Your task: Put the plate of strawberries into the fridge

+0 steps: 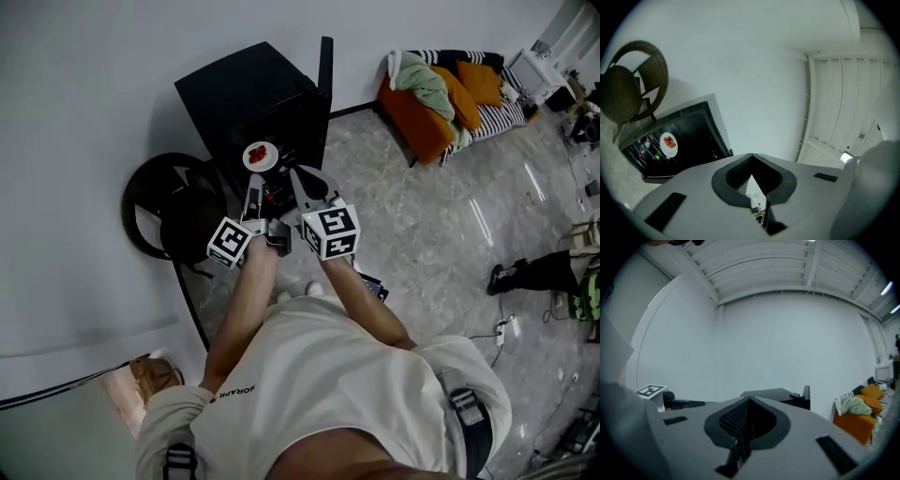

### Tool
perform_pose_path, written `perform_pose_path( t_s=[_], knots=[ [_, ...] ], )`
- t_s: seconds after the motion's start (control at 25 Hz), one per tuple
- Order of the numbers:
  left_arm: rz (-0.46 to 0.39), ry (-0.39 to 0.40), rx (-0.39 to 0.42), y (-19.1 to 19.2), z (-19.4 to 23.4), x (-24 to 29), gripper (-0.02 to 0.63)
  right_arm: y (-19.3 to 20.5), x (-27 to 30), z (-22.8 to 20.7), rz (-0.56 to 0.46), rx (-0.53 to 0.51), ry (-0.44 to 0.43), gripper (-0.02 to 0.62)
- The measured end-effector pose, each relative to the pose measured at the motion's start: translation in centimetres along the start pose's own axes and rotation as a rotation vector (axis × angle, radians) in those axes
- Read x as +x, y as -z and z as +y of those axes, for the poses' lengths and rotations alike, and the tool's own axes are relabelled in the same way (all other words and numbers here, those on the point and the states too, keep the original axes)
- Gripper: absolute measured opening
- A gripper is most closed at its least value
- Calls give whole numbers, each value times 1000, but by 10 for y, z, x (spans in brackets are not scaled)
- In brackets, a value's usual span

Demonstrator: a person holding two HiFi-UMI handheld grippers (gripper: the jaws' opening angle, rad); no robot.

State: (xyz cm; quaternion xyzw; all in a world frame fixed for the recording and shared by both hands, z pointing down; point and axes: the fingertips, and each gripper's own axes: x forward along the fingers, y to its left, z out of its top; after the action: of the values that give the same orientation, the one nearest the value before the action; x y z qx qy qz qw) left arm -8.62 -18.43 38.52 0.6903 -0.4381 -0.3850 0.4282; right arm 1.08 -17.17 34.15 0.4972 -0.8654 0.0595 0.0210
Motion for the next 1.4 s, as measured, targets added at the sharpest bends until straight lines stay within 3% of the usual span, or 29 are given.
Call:
perform_pose_path(
  t_s=[0.24, 0.48, 0.68, 0.88, 1.4],
  knots=[
    [33, 23, 207, -2, -20, -1, 0, 0, -1, 3, -7, -10, 0, 12],
    [70, 32, 625, -6, -46, -3, 0, 0, 0, 10, -13, -22, -6, 12],
    [89, 27, 821, -3, -56, -4, 0, 0, 0, 12, -22, -24, -3, 12],
    [107, 32, 967, 5, -66, -1, 0, -2, 0, 10, -29, -21, 5, 12],
    [102, 14, 1201, 17, -78, 2, 0, -2, -4, 6, -47, -26, -2, 12]
  ],
)
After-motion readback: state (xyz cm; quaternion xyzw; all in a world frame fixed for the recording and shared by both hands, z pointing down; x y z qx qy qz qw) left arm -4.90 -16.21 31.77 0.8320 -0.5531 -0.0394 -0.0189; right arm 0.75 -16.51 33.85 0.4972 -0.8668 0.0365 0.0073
